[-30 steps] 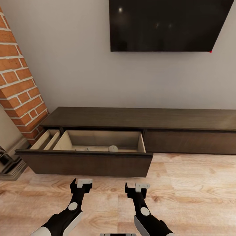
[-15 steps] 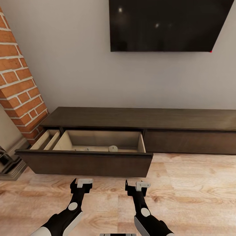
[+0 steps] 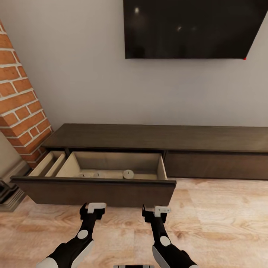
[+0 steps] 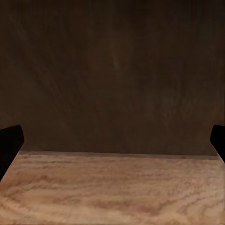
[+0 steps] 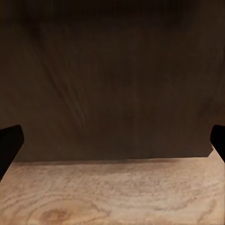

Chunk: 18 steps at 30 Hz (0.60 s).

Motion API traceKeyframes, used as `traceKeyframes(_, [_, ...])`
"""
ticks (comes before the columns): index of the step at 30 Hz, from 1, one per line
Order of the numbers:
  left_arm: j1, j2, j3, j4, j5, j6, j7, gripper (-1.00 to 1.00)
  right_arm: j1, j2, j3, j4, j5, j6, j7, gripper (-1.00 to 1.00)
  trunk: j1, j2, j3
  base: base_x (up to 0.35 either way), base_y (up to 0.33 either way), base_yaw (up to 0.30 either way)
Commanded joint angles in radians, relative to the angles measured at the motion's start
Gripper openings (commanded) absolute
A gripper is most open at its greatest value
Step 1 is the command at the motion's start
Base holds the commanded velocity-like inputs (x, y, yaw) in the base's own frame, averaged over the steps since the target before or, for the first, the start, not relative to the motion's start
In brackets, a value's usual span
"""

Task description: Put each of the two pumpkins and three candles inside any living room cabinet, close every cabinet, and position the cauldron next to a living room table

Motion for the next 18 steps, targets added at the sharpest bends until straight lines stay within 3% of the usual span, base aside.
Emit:
traceKeyframes(1, [-0.001, 0.001, -0.008, 0.0, 0.009, -0.005, 0.007, 1.0, -0.001, -0.001, 0.008, 0.001, -0.009, -0.005, -0.007, 1.0, 0.0, 0.0, -0.001, 0.261, 0.0, 0.0])
traceKeyframes(18, [-0.001, 0.001, -0.008, -0.001, 0.009, -0.004, 0.007, 1.0, -0.001, -0.001, 0.008, 0.002, -0.009, -0.005, -0.007, 1.0, 0.0, 0.0, -0.001, 0.118, 0.0, 0.0])
